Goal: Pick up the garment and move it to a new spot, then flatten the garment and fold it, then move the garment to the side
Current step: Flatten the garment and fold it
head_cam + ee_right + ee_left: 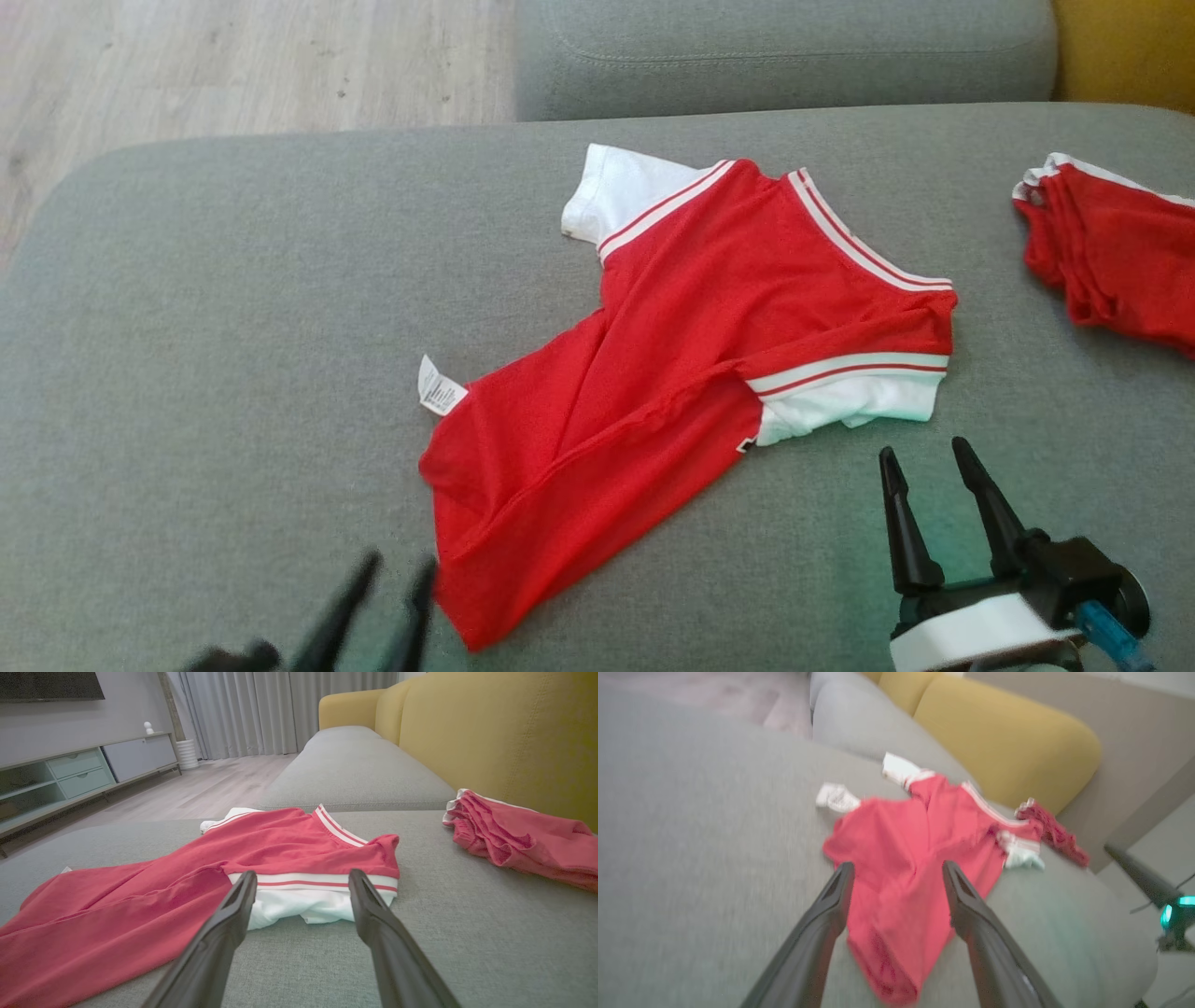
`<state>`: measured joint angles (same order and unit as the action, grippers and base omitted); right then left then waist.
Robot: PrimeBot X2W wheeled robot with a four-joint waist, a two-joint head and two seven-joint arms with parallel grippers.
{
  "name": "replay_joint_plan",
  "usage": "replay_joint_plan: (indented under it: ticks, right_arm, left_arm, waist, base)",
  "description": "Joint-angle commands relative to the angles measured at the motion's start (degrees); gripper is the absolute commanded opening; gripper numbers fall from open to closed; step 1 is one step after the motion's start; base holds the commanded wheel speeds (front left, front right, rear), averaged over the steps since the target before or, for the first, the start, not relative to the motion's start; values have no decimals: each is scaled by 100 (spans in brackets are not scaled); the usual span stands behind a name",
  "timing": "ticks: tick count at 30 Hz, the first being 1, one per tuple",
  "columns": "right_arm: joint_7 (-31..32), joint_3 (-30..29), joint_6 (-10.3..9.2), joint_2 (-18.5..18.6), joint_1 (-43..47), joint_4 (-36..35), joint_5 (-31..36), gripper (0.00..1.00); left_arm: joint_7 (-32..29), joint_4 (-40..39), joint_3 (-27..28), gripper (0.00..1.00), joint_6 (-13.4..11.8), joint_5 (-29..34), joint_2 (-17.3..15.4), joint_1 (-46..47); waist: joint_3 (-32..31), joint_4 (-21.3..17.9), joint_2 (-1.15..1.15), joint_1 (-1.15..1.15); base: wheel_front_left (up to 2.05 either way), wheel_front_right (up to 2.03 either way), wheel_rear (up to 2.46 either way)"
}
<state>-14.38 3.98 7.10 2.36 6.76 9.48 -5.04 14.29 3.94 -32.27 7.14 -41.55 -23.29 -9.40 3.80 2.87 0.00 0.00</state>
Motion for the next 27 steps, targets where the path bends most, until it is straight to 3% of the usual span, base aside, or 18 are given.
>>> replay_joint_plan:
  ticks: [1, 4, 6, 17, 27]
  right_arm:
    - [-62, 138, 39, 52, -29, -179, 26, 100]
    - [-62, 173, 39, 52, -31, -175, 43, 100]
    - [-62, 226, 39, 52, -55, -157, 50, 100]
    - [-62, 399, 39, 52, -249, -154, 61, 100]
    - [-62, 408, 39, 52, -277, -165, 47, 100]
  left_arm:
    - [70, -350, 458, 100, 28, -86, 58, 242]
    - [71, -565, 857, 100, 32, -138, 136, 385]
    - [59, -425, 843, 100, 33, -84, 84, 582]
    - [-551, 1594, 74, 100, 34, -648, 77, 2425]
    - [-962, 2719, -841, 100, 35, -1348, -135, 3202]
  waist:
    - [-13, -32, 0, 0]
    - [-14, -97, 0, 0]
    - [-18, -167, 0, 0]
    - [256, -698, 0, 0]
    - [379, -949, 0, 0]
  base:
    - [0, 0, 0]
    - [0, 0, 0]
    - [0, 0, 0]
    - [0, 0, 0]
    - [0, 0, 0]
